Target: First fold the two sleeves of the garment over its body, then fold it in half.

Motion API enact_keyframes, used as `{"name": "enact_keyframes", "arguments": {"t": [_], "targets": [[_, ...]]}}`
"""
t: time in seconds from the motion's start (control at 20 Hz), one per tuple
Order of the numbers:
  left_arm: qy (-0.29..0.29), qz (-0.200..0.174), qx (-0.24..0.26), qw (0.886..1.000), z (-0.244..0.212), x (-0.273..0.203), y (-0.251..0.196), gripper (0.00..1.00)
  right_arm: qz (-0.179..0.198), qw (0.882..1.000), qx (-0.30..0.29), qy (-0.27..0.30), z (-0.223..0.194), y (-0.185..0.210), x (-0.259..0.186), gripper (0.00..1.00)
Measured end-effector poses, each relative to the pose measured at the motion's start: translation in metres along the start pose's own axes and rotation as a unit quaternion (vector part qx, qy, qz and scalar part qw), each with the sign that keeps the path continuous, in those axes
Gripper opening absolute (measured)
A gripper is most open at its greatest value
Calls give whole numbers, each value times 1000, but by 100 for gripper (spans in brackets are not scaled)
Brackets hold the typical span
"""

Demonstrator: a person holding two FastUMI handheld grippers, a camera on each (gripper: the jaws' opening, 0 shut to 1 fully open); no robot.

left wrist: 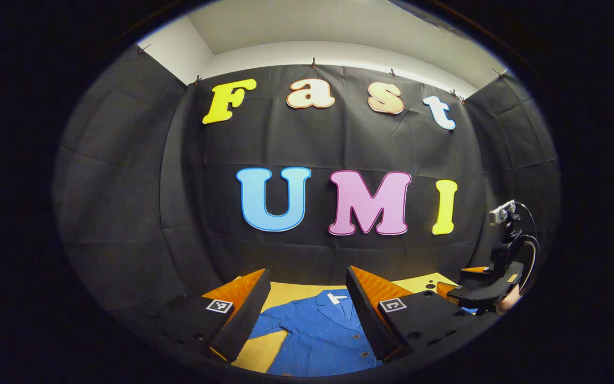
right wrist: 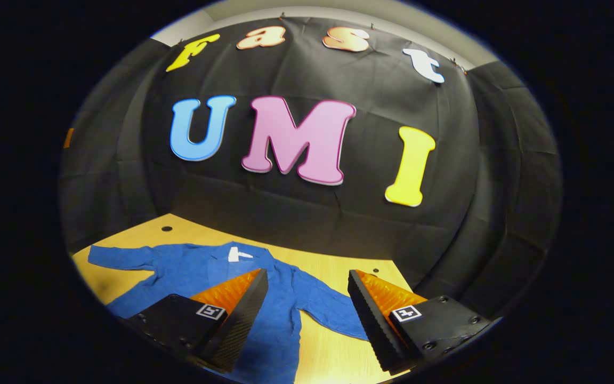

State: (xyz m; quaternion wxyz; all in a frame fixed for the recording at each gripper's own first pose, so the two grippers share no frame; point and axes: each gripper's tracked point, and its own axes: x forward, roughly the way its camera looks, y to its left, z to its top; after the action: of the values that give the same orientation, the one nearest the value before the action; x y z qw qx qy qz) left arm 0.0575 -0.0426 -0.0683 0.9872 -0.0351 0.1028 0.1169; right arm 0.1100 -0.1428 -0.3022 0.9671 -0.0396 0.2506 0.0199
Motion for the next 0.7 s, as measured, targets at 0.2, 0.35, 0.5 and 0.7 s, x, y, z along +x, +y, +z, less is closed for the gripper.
{"name": "enact_keyframes", "arguments": {"t": [0.2, 0.35, 0.5, 0.7], "targets": [[9, 1, 10, 1000, -5, 10, -25, 82, -23, 998, 15, 58, -48, -47, 36, 96], [19, -4, 12, 1000, -10, 18, -46, 82, -46, 990, 54, 123, -98, -86, 49, 97], [29, -12, 14, 999, -15, 26, -65, 82, -91, 975, 104, 172, -142, -132, 59, 97], [41, -30, 16, 999, -21, 38, -91, 82, -169, 948, 112, 244, -198, -202, 45, 98]]}}
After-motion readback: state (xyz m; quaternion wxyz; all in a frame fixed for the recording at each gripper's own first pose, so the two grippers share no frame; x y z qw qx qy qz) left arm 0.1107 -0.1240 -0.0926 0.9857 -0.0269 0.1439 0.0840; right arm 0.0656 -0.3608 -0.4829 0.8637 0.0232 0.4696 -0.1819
